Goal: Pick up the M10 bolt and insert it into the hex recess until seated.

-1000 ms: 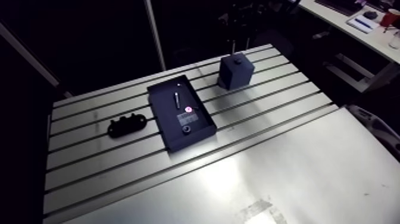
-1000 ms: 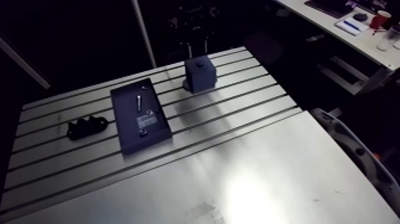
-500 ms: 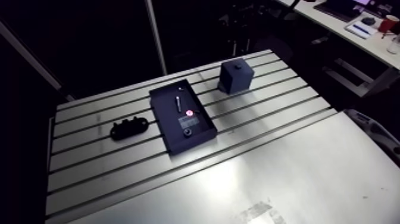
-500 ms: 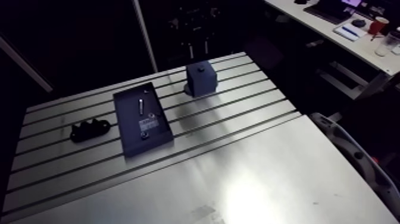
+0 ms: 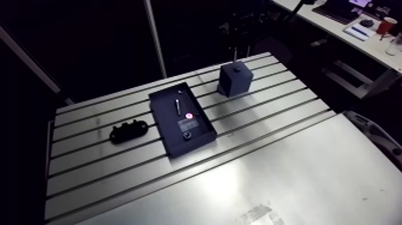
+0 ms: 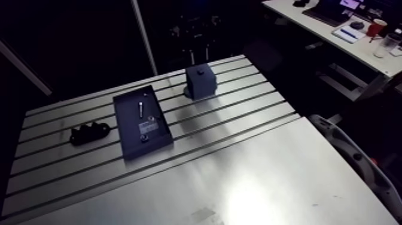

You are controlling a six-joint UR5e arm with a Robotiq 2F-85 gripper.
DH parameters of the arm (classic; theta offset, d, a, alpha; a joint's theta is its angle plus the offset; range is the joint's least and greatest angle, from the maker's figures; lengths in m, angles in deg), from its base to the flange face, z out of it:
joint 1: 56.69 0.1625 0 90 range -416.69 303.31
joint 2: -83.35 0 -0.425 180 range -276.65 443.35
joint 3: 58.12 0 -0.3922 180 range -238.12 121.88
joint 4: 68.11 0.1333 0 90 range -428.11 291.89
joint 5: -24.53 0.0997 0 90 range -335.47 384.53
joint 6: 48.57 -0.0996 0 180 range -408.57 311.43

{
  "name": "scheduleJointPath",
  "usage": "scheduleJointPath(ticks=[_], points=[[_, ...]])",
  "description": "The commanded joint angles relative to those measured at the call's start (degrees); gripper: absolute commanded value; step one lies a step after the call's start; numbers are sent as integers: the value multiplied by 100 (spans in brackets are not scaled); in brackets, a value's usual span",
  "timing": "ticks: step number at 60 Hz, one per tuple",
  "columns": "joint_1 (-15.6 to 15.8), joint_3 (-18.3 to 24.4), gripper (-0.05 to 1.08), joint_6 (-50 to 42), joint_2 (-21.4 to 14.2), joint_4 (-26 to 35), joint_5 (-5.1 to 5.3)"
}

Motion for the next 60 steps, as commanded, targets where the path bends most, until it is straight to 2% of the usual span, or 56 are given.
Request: scheduleJointPath(ticks=[1, 60], points=[[-29, -115, 52, 51, -11, -128, 12], [-65, -327, 52, -2, 59, -594, 108]])
